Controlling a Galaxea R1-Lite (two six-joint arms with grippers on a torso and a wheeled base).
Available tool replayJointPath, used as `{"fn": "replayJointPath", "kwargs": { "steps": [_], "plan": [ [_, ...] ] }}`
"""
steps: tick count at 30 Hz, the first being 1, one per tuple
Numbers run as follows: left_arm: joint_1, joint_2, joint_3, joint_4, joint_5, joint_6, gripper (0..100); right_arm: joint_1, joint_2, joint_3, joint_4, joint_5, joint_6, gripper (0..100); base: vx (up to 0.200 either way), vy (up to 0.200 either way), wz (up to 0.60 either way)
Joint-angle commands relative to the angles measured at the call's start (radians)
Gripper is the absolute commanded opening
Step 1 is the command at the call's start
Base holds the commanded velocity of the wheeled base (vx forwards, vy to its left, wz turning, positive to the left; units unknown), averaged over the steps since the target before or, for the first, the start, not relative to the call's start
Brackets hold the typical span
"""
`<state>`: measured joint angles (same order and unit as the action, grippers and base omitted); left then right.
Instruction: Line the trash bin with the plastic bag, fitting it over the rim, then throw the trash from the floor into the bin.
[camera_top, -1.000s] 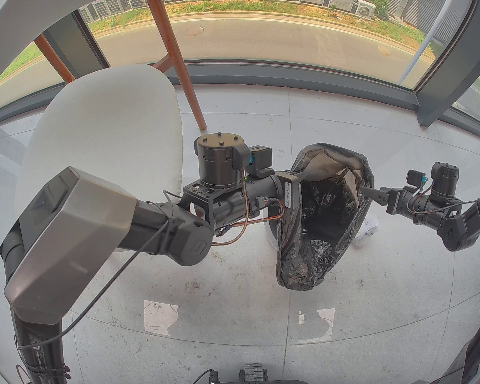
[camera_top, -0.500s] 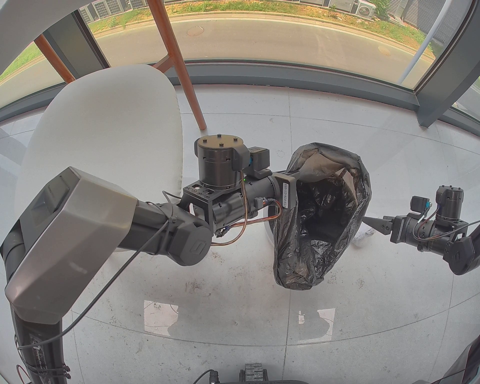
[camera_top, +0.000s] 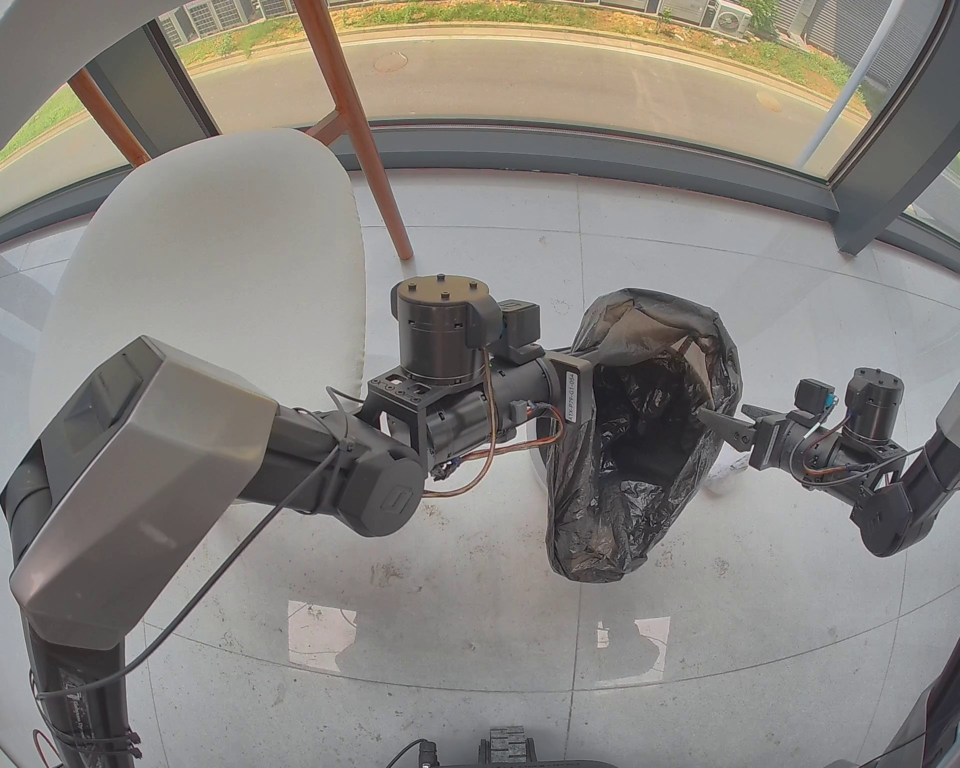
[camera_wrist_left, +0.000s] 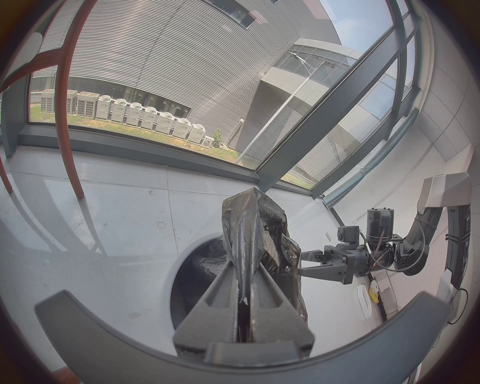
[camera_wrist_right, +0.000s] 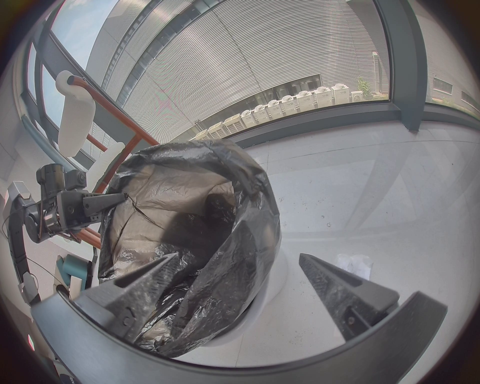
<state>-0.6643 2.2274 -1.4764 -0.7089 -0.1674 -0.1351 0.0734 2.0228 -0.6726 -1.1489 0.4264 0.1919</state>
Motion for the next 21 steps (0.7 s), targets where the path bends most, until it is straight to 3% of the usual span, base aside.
{"fn": "replayJointPath", "kwargs": {
  "steps": [1, 12, 21],
  "plan": [
    [0.002, -0.002, 0.001, -0.001, 0.002, -0.001, 0, 0.006, 0.054, -0.013, -0.021, -0.001, 0.000, 0, 0.000, 0.000, 0.00],
    [0.018, -0.011, 0.038, 0.009, -0.006, 0.000, 0, -0.009, -0.015, -0.012, 0.005, 0.003, 0.035, 0, 0.000, 0.000, 0.00],
    [0.023, -0.042, 0.070, 0.075, -0.010, 0.003, 0, -0.078, -0.151, -0.013, 0.285, 0.037, 0.018, 0, 0.000, 0.000, 0.00]
  ]
}}
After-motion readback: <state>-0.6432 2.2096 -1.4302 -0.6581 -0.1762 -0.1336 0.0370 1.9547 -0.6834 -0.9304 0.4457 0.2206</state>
